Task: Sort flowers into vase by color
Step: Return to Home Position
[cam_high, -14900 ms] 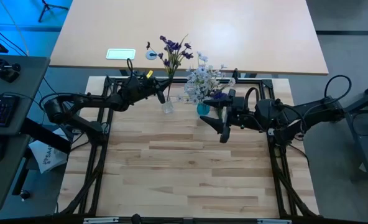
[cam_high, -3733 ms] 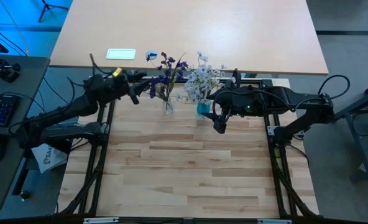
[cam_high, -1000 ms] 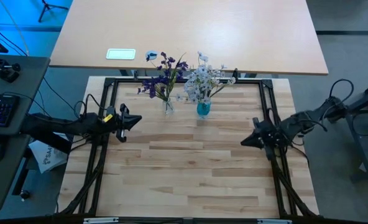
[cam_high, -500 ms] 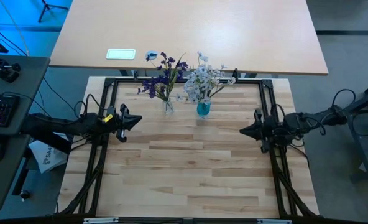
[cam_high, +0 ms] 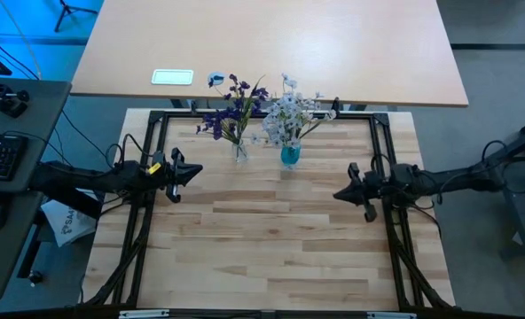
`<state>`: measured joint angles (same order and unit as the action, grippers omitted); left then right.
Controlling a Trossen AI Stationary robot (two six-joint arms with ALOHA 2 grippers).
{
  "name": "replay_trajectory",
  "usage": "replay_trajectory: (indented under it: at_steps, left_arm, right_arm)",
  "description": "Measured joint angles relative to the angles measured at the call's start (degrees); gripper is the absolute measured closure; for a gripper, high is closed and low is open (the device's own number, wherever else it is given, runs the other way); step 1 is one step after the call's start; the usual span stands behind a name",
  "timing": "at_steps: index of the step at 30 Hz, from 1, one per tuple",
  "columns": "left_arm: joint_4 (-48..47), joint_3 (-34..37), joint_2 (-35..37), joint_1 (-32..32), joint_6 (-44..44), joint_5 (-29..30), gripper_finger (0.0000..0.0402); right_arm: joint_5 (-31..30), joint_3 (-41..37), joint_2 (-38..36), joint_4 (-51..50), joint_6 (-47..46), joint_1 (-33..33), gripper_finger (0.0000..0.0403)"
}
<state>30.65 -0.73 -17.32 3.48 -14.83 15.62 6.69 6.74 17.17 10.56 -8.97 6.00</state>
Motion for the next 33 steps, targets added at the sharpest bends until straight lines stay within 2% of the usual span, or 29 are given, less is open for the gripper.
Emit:
replay_trajectory:
  at_steps: [3, 12, 21, 33]
  left_arm:
    - [0.0, 0.0, 0.0, 0.0, 0.0, 0.0, 0.0401]
    - [0.0, 0.0, 0.0, 0.0, 0.0, 0.0, 0.0401]
    - [0.0, 0.0, 0.0, 0.0, 0.0, 0.0, 0.0401]
    - [-1.2, 0.0, 0.8, 0.0, 0.0, 0.0, 0.0401]
  right_arm:
    - [2.1, -1.6, -1.3, -0.2, 0.2, 0.0, 0.0402]
    - [2.4, -5.4, -4.8, 0.8, -1.6, 0.0, 0.0403]
    - [2.6, -6.1, -4.9, -7.4, -16.2, 0.0, 0.0403]
    - [2.3, -6.1, -5.2, -8.5, -16.5, 0.0, 0.0402]
